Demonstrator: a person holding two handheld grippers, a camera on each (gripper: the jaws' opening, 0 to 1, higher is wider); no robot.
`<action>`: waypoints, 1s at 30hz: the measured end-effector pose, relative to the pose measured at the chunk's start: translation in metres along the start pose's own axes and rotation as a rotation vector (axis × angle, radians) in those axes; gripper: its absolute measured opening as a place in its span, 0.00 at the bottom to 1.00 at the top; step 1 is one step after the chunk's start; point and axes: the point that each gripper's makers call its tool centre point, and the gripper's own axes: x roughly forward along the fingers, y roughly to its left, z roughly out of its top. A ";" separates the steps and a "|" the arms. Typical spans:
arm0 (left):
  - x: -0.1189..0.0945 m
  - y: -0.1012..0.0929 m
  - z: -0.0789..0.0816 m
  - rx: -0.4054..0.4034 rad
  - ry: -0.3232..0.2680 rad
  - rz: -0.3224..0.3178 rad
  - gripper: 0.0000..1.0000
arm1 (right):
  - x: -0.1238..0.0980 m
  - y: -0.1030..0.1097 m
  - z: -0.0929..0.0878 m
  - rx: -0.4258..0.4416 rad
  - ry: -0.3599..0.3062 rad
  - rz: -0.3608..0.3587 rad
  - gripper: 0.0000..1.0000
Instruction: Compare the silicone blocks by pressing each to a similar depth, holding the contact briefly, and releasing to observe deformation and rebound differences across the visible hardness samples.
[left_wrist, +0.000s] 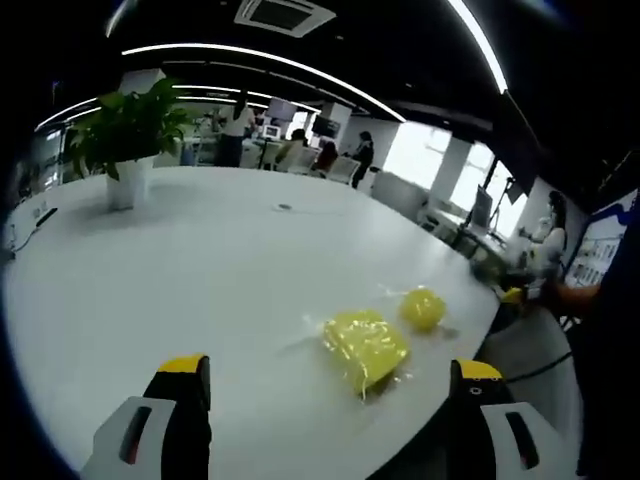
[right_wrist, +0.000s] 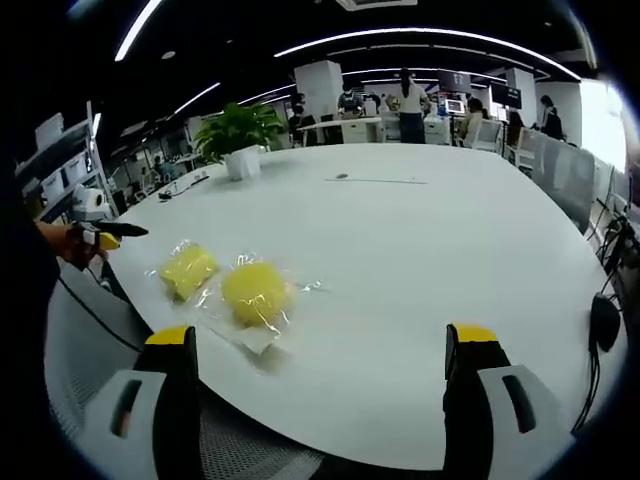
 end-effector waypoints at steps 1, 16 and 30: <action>-0.001 0.000 -0.001 0.007 0.004 -0.001 1.00 | 0.000 0.000 0.001 0.002 -0.003 -0.001 0.96; -0.011 0.002 0.003 -0.038 -0.012 0.025 1.00 | 0.009 0.010 0.008 -0.054 0.024 0.058 0.97; -0.013 0.001 0.009 -0.067 -0.041 0.040 1.00 | 0.012 0.012 0.009 -0.028 0.031 0.086 0.97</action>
